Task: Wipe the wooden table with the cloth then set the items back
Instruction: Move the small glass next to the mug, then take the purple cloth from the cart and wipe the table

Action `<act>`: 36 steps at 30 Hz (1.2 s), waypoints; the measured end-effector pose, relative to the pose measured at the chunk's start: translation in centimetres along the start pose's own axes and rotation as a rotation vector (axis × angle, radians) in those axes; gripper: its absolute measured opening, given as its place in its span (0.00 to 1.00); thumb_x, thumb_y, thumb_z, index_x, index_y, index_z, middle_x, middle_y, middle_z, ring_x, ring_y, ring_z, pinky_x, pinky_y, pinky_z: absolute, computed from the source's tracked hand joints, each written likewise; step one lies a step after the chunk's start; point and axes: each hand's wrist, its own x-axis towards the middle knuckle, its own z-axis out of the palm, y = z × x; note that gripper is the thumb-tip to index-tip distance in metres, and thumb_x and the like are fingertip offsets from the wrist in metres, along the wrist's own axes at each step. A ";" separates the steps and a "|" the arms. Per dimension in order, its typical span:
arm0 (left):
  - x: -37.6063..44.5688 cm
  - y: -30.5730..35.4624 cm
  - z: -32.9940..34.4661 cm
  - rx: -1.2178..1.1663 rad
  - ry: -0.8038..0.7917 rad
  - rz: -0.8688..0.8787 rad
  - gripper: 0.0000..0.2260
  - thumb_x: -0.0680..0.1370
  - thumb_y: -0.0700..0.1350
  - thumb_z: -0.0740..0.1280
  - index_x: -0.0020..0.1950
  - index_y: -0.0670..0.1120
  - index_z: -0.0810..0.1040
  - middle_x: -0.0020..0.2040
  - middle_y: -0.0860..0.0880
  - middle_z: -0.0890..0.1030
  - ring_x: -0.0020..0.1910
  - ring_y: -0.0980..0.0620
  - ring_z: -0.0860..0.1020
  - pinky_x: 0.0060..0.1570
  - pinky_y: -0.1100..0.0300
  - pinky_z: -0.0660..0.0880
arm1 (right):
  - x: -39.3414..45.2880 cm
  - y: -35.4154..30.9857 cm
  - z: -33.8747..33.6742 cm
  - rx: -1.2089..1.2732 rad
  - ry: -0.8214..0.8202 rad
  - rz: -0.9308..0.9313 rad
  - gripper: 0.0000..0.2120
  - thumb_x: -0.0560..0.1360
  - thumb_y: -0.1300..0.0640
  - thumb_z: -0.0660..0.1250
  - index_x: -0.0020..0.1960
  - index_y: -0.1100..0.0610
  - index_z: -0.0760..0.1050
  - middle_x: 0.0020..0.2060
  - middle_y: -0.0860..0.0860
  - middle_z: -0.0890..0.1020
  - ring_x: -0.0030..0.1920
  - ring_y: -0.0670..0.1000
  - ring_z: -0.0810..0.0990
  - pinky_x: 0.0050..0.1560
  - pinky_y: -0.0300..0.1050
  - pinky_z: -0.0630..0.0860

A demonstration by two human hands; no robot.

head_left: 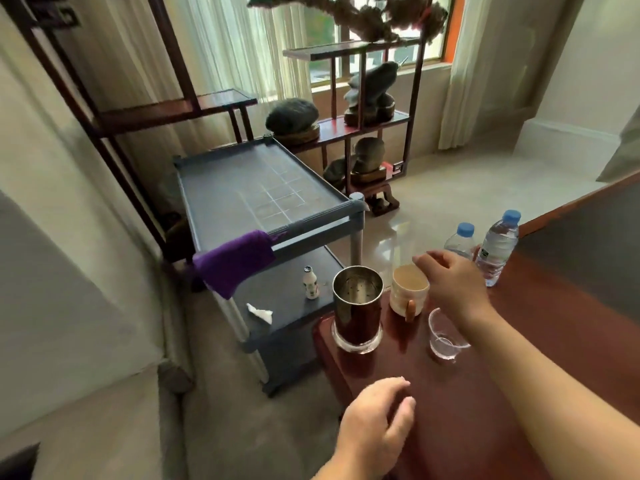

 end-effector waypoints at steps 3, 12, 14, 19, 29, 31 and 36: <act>3.1 -0.8 -4.9 -0.144 0.173 -0.151 0.14 0.77 0.54 0.65 0.59 0.53 0.82 0.50 0.64 0.81 0.50 0.67 0.78 0.55 0.65 0.74 | 1.5 -3.2 3.5 -0.003 -0.038 -0.063 0.22 0.75 0.45 0.67 0.63 0.58 0.78 0.56 0.55 0.83 0.53 0.54 0.78 0.55 0.52 0.74; 9.5 -7.9 -18.2 -0.429 0.653 -0.431 0.05 0.82 0.47 0.63 0.52 0.56 0.78 0.48 0.54 0.83 0.49 0.59 0.80 0.50 0.65 0.75 | 6.5 -8.8 15.2 -0.062 -0.230 -0.147 0.20 0.75 0.43 0.67 0.61 0.55 0.78 0.49 0.50 0.81 0.50 0.52 0.78 0.51 0.48 0.74; 10.7 -10.0 -20.6 -0.473 0.749 -0.512 0.05 0.82 0.50 0.62 0.52 0.56 0.77 0.46 0.56 0.82 0.47 0.60 0.80 0.46 0.68 0.75 | 7.6 -9.2 17.8 -0.072 -0.290 -0.148 0.22 0.75 0.42 0.66 0.62 0.54 0.77 0.52 0.50 0.81 0.52 0.52 0.78 0.55 0.53 0.76; 12.9 -14.1 -24.1 -0.562 0.879 -0.643 0.11 0.82 0.51 0.62 0.64 0.51 0.72 0.52 0.55 0.80 0.52 0.58 0.78 0.46 0.65 0.72 | 9.3 -9.4 23.3 -0.118 -0.445 -0.133 0.29 0.75 0.42 0.66 0.72 0.52 0.69 0.65 0.52 0.77 0.56 0.48 0.73 0.55 0.47 0.73; 15.9 -17.3 -25.2 -0.772 0.765 -0.756 0.22 0.80 0.55 0.65 0.72 0.51 0.69 0.60 0.49 0.81 0.60 0.48 0.79 0.63 0.47 0.75 | 11.3 -9.2 28.5 -0.141 -0.729 0.121 0.37 0.75 0.41 0.68 0.78 0.46 0.55 0.73 0.54 0.68 0.67 0.57 0.72 0.67 0.60 0.71; 16.4 -17.4 -25.3 -0.812 0.740 -0.752 0.20 0.80 0.54 0.65 0.71 0.51 0.71 0.60 0.47 0.82 0.61 0.46 0.78 0.65 0.42 0.73 | 11.2 -9.1 29.1 -0.086 -0.749 0.155 0.37 0.75 0.43 0.68 0.78 0.45 0.55 0.73 0.55 0.69 0.66 0.57 0.73 0.66 0.60 0.72; 16.9 -17.9 -25.6 -0.905 0.745 -0.755 0.16 0.79 0.51 0.68 0.67 0.50 0.76 0.53 0.47 0.86 0.54 0.46 0.83 0.57 0.46 0.80 | 11.1 -9.3 30.0 0.006 -0.733 0.224 0.33 0.75 0.46 0.68 0.77 0.44 0.59 0.69 0.54 0.71 0.61 0.58 0.76 0.55 0.56 0.79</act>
